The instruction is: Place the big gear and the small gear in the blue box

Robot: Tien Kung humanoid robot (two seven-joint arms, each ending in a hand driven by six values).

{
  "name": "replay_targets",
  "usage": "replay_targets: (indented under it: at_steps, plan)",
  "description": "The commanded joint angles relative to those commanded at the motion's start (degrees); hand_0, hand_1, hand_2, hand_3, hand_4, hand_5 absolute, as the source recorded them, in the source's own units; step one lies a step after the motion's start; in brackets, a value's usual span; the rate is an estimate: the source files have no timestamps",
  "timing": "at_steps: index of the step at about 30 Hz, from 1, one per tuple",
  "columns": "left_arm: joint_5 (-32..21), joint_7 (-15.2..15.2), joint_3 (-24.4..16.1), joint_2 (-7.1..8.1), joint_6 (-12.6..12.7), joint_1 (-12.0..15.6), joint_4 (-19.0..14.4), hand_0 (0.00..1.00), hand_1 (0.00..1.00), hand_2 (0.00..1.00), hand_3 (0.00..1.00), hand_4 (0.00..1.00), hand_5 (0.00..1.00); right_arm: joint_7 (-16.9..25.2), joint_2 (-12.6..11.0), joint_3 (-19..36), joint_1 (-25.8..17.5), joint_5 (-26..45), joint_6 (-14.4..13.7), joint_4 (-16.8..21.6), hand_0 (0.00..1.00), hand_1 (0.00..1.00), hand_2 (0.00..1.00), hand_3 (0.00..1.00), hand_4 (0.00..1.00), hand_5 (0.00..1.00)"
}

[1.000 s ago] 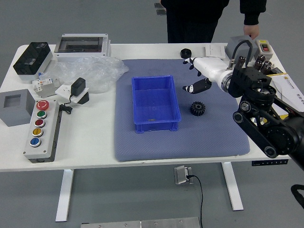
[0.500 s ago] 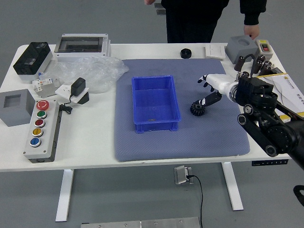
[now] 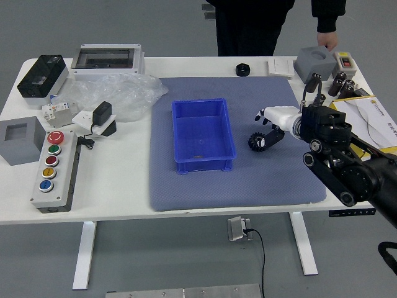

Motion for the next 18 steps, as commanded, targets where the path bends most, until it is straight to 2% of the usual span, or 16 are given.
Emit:
replay_targets:
  at_steps: [18]
  plan:
    - [0.01,0.02,0.00,-0.15,0.00,-0.02,0.00,0.818,0.823,0.823,0.793,0.528,0.121,-0.69,1.58,-2.29,0.16,-0.59,1.02,-0.99,0.704,0.700,0.807,0.830,0.751,0.303]
